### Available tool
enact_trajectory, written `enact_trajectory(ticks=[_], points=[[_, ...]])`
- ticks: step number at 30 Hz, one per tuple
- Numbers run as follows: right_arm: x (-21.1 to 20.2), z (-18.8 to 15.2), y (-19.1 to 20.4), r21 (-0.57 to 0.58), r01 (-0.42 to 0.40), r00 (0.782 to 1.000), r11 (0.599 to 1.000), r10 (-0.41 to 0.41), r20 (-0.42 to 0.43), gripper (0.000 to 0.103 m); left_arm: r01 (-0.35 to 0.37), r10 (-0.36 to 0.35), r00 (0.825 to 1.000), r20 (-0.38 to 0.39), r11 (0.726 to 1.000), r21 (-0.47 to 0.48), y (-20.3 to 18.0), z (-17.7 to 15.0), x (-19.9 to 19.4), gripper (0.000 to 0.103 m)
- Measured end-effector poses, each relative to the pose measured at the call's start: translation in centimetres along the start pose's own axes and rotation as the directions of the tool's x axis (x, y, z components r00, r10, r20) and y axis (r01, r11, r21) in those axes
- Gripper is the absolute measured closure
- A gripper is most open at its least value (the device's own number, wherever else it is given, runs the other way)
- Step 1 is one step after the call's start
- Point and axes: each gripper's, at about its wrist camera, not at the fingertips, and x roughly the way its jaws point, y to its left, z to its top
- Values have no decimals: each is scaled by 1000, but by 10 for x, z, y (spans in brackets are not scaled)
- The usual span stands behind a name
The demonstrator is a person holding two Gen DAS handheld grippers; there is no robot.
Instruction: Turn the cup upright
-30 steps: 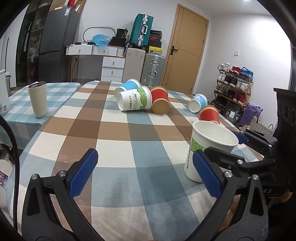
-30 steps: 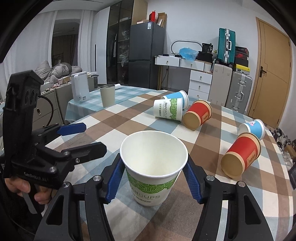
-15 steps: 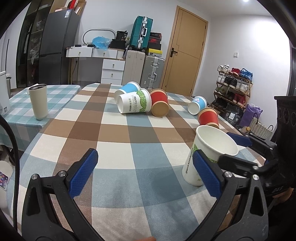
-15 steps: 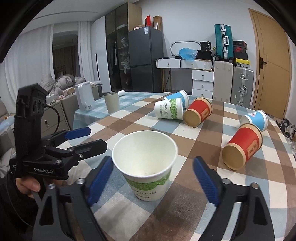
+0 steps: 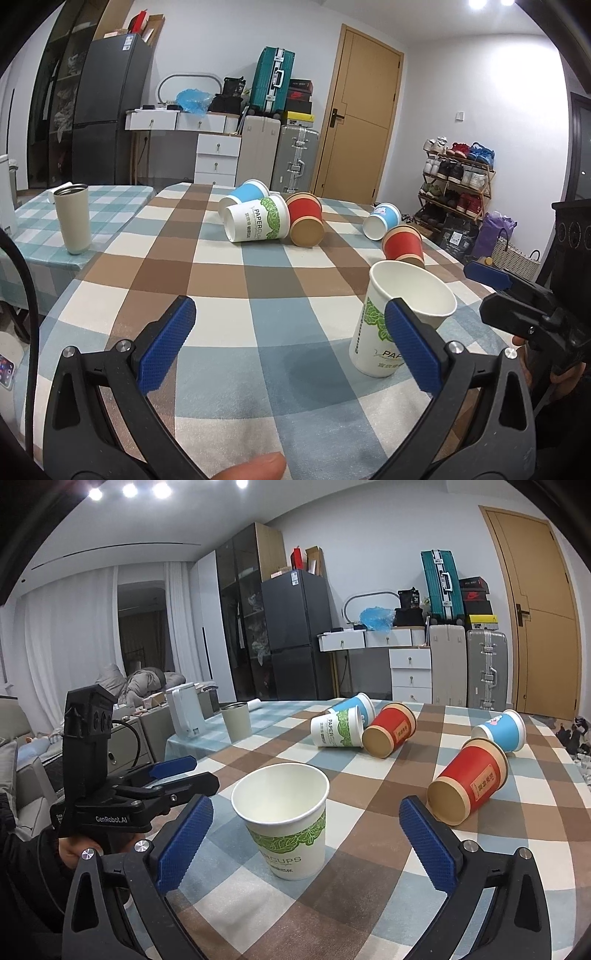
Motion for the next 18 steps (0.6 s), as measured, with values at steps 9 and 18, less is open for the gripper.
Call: enact_trajectory(ticks=[9,18], points=[[0,-7,1,-15,-26,1000,1000,26,2,0,10,-10,1000,14,999,32,-6,-2,-3,1],[0,-8,-1,-3,-30,1000,1000,30,3,0,13,-14,1000,22,999,36,-8,-3,-6,1]])
